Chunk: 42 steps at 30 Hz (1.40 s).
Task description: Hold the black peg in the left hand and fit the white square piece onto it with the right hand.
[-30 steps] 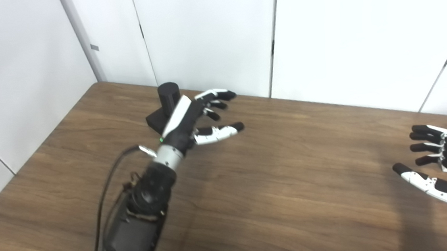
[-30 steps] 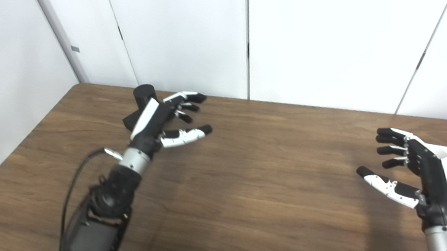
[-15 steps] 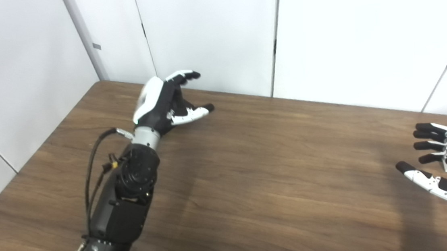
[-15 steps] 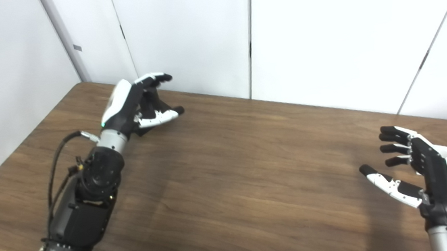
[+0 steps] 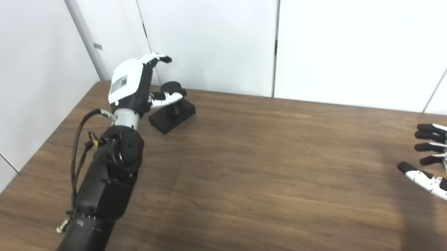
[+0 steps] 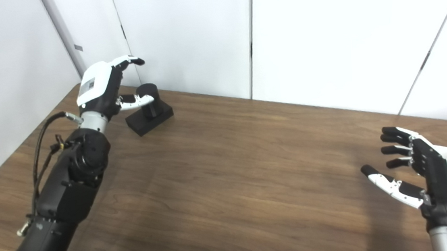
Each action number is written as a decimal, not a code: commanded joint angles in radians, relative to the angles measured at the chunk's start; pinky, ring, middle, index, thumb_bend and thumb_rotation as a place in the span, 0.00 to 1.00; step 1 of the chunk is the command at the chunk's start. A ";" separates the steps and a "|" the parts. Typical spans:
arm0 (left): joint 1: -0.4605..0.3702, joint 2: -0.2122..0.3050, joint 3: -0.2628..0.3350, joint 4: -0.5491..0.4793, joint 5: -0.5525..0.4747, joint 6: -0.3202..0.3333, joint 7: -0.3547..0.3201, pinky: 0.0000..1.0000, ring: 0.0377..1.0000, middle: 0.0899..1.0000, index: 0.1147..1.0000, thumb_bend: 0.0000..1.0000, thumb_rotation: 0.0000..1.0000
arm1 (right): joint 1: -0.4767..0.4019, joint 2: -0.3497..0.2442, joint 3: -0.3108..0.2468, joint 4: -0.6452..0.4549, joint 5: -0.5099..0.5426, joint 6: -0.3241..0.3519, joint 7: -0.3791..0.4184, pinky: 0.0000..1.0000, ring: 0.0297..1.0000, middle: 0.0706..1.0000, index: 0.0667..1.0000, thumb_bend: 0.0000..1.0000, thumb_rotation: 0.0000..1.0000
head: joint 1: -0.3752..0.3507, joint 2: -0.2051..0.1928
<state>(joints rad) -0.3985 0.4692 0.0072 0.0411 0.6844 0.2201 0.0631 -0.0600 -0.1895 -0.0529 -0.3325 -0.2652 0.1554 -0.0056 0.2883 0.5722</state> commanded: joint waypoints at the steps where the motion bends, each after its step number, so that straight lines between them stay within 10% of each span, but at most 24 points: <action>1: -0.060 0.039 0.003 0.005 0.027 -0.011 0.031 0.74 0.89 0.87 0.75 0.79 0.25 | -0.026 -0.005 -0.007 -0.046 0.004 -0.007 0.001 0.54 0.65 0.71 0.71 0.45 0.00 | 0.001 0.001; 16: -0.119 0.089 -0.076 0.068 0.113 0.185 -0.114 0.89 1.00 0.97 0.86 0.97 0.55 | -0.023 -0.007 -0.009 -0.070 0.018 0.003 0.007 0.54 0.66 0.71 0.72 0.43 0.00 | -0.001 0.002; 42: -0.191 0.090 -0.129 0.355 0.173 0.249 -0.175 0.92 1.00 0.99 0.85 0.97 0.57 | -0.025 -0.006 -0.012 -0.076 0.021 0.005 0.003 0.52 0.65 0.71 0.71 0.42 0.00 | -0.009 0.021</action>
<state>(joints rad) -0.5322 0.5424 -0.1225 0.3968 0.8365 0.4655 -0.1347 -0.0591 -0.1921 -0.0567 -0.3684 -0.2484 0.1721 -0.0018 0.2792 0.5921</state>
